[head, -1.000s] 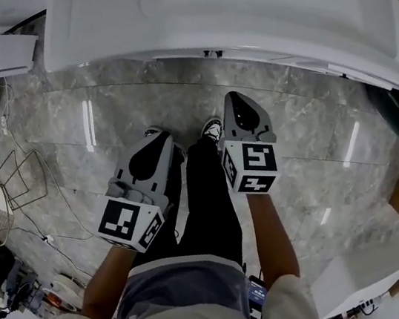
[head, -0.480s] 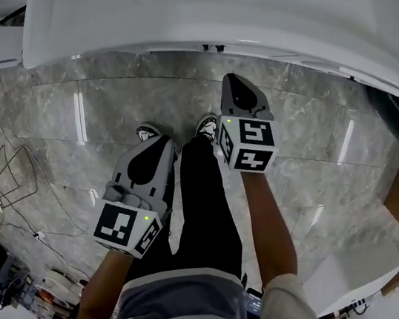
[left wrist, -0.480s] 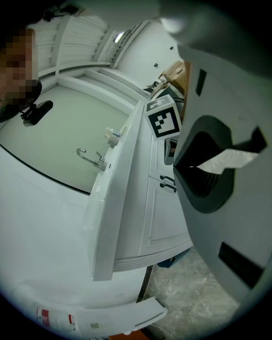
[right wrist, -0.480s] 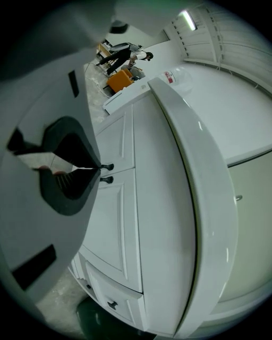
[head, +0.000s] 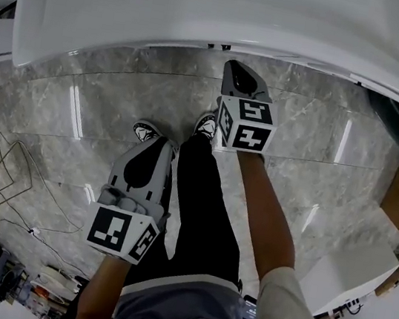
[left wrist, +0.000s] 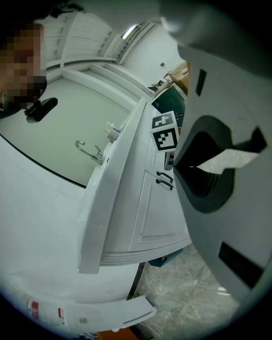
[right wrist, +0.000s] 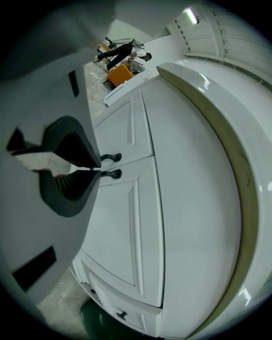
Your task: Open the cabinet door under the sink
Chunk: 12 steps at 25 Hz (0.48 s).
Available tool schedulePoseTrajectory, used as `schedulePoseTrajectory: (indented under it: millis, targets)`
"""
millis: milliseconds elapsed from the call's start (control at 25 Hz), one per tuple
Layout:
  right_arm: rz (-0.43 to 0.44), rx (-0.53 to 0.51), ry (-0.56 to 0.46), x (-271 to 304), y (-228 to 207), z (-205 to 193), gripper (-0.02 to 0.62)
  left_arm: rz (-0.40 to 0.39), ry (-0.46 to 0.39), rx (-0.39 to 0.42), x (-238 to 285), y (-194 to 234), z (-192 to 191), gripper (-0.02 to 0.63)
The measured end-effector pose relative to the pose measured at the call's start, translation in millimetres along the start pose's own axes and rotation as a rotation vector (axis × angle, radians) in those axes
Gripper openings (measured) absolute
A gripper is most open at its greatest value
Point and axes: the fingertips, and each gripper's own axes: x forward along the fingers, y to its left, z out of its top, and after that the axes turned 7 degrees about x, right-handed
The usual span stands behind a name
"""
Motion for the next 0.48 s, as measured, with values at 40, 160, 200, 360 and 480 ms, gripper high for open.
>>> schedulePoseTrajectory:
  millis: [40,160,200,360,480]
  targets:
    - [0.000,0.001,0.003,3,0,-1,0.016,-0.001,0.000,-0.014,-1,-1,-1,0.000]
    - [-0.008,0.020,0.016,11,-3,-3,0.057,-0.024,0.000,-0.048,1,-9,-2,0.000]
    - [-0.014,0.029,0.020,14,-5,-4,0.072,-0.036,0.000,-0.055,2,-11,-3,0.000]
    - [-0.033,0.034,0.018,25,-9,-4,0.092,-0.056,0.006,-0.065,5,-12,-4,0.000]
    - [-0.022,0.018,0.018,33,-6,-1,0.101,-0.053,0.010,-0.071,7,-8,-6,0.000]
